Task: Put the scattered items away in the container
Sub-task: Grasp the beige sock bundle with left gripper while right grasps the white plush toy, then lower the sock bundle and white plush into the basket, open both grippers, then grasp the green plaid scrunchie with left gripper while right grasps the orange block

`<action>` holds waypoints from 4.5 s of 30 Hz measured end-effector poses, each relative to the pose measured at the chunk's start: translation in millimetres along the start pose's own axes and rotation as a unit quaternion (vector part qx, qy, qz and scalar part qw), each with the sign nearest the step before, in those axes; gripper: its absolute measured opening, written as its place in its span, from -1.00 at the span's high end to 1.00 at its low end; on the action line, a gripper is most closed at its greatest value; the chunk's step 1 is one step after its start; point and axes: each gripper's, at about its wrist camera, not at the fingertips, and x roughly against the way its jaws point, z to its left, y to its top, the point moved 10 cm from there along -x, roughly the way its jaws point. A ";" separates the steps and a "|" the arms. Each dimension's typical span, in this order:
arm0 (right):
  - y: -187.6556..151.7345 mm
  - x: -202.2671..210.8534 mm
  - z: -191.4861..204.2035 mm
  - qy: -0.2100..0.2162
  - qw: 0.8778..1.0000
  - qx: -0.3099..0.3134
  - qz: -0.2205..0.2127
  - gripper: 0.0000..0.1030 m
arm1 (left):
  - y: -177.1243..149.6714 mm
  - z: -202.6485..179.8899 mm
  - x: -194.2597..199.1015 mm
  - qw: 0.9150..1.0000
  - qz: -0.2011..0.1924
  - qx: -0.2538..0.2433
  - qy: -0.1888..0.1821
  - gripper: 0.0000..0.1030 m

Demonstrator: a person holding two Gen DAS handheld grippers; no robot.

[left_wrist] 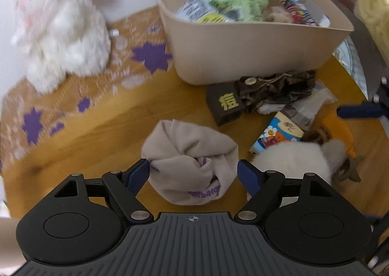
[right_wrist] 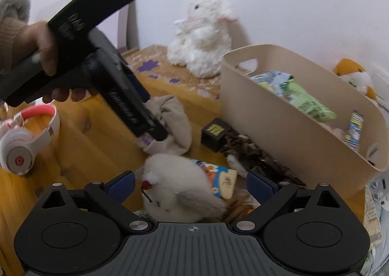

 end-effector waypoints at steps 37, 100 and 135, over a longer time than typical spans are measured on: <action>14.6 39.2 -43.4 0.032 0.998 -0.048 -0.033 0.48 | -4.9 -12.9 56.4 0.997 -0.065 0.028 -0.020 0.43; 50.6 17.0 -233.1 -0.105 0.986 -0.085 -0.093 -0.87 | 179.8 -79.3 9.8 0.987 -0.119 0.054 0.098 -0.42; -37.8 36.3 -114.9 -0.027 0.990 -0.135 -0.005 -1.00 | -54.6 -122.2 63.9 0.996 -0.033 0.079 0.020 -0.48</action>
